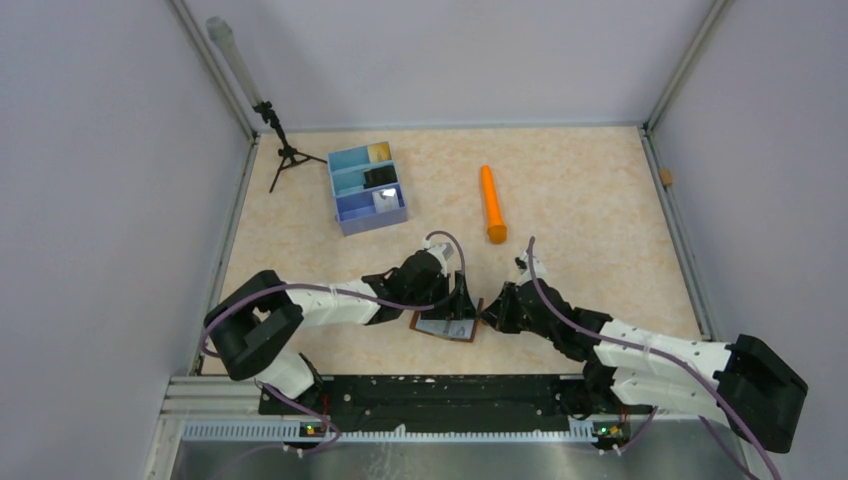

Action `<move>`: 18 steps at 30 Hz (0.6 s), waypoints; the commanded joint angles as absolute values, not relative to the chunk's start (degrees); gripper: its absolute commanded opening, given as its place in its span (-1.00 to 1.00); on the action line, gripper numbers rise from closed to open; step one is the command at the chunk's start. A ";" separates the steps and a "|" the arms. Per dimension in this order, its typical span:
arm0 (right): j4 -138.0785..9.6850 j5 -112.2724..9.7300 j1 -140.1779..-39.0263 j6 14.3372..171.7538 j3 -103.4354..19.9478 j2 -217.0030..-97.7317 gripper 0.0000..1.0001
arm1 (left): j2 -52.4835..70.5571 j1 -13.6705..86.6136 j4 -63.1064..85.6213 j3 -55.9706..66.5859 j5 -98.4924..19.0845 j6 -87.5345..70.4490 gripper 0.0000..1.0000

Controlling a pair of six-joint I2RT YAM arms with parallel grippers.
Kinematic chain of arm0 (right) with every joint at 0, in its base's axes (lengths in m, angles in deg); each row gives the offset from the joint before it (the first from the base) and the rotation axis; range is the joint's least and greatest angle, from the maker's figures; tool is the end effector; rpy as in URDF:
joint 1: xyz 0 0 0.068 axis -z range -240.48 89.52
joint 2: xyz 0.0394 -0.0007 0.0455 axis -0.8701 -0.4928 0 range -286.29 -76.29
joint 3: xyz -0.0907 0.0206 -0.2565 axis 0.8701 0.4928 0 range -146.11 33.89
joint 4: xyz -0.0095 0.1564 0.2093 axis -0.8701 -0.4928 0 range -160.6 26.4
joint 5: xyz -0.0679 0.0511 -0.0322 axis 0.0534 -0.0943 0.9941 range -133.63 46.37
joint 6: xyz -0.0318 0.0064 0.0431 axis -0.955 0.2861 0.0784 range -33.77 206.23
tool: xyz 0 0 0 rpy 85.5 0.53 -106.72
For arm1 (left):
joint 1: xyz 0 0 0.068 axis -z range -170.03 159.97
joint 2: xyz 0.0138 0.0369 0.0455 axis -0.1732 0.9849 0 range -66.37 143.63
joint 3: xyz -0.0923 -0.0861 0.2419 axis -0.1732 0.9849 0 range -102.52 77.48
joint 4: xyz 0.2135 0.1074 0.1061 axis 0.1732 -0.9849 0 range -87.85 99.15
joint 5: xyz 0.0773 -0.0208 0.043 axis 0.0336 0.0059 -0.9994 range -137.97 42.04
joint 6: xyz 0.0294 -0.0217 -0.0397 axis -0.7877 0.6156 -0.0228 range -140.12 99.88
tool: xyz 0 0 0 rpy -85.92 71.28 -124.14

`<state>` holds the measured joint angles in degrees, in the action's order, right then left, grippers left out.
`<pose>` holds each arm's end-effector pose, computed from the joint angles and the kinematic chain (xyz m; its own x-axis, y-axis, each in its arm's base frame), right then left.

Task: Put the credit cards into the card holder
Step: Turn over the card slot in the card holder.

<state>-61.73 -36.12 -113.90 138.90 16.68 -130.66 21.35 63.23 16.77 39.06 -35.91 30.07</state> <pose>0.1150 0.1474 0.1647 -0.7913 0.2565 -0.5550 -0.1706 0.7791 0.6033 0.1711 -0.2416 0.1583 -0.9284 -0.0123 -0.3714 0.2557 0.7040 -0.6626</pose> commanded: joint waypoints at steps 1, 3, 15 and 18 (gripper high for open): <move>-57.54 -37.21 -113.64 138.48 16.66 -128.93 -1.00 | 22.13 63.41 15.12 37.49 -37.92 28.90 0.50; -57.45 -37.30 -113.60 138.48 16.58 -129.07 -1.00 | 22.09 63.46 13.18 36.89 -39.09 28.36 0.47; -58.30 -36.61 -113.60 138.35 16.66 -129.07 -1.00 | 19.56 63.50 7.76 35.62 -42.39 26.51 0.47; -58.50 -36.30 -113.62 138.34 16.75 -129.09 -1.00 | 19.03 63.50 6.92 35.65 -42.76 26.26 0.47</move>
